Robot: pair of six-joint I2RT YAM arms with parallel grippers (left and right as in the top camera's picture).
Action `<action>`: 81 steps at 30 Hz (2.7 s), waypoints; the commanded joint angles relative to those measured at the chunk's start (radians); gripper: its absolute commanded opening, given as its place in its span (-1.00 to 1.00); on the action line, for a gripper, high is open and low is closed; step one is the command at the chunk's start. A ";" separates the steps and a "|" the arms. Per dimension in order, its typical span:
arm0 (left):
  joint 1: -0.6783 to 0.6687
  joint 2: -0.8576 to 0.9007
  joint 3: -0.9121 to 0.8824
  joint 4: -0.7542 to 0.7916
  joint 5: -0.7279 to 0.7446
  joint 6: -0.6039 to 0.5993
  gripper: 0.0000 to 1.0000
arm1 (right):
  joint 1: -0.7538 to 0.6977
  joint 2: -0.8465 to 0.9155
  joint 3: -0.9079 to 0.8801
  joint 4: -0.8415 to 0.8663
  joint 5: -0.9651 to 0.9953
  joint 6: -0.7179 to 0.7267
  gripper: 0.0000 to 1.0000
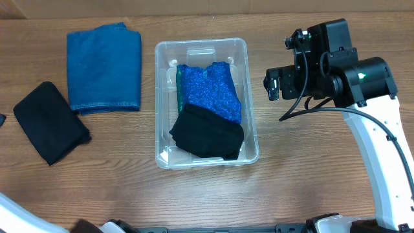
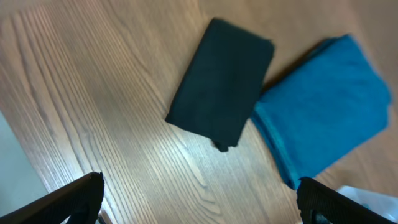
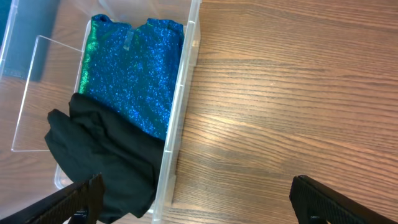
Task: Pack container
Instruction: 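Grasp the left black cloth with the left gripper and lift, then lower the black cloth into the bin's left side and release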
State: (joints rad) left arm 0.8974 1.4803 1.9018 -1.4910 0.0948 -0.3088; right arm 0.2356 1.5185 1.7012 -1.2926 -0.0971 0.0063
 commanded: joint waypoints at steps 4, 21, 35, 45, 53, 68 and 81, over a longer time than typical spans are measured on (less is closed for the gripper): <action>0.039 0.369 -0.018 0.071 -0.019 0.020 1.00 | -0.002 -0.002 -0.019 0.011 -0.001 -0.003 1.00; 0.025 0.975 -0.018 0.319 0.485 0.406 0.42 | -0.001 -0.002 -0.020 -0.008 -0.002 -0.002 1.00; -0.077 0.435 -0.015 0.231 0.684 0.300 -0.92 | -0.002 -0.002 -0.020 0.010 -0.001 -0.002 1.00; -0.909 0.072 -0.015 0.251 0.338 0.107 -0.92 | -0.013 -0.002 -0.020 0.042 0.099 0.068 1.00; -1.265 0.398 -0.015 0.453 0.183 -0.066 -0.92 | -0.171 -0.002 -0.020 0.023 0.092 0.128 1.00; -1.192 0.565 0.000 0.335 -0.035 -0.027 0.06 | -0.171 -0.002 -0.020 0.011 0.092 0.128 1.00; -1.266 0.600 0.164 0.260 -0.193 -0.038 -0.92 | -0.171 -0.002 -0.020 0.011 0.092 0.128 1.00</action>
State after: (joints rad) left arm -0.3752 2.0014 2.1349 -1.2278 -0.0902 -0.3336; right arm 0.0669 1.5185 1.6859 -1.2831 -0.0002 0.1307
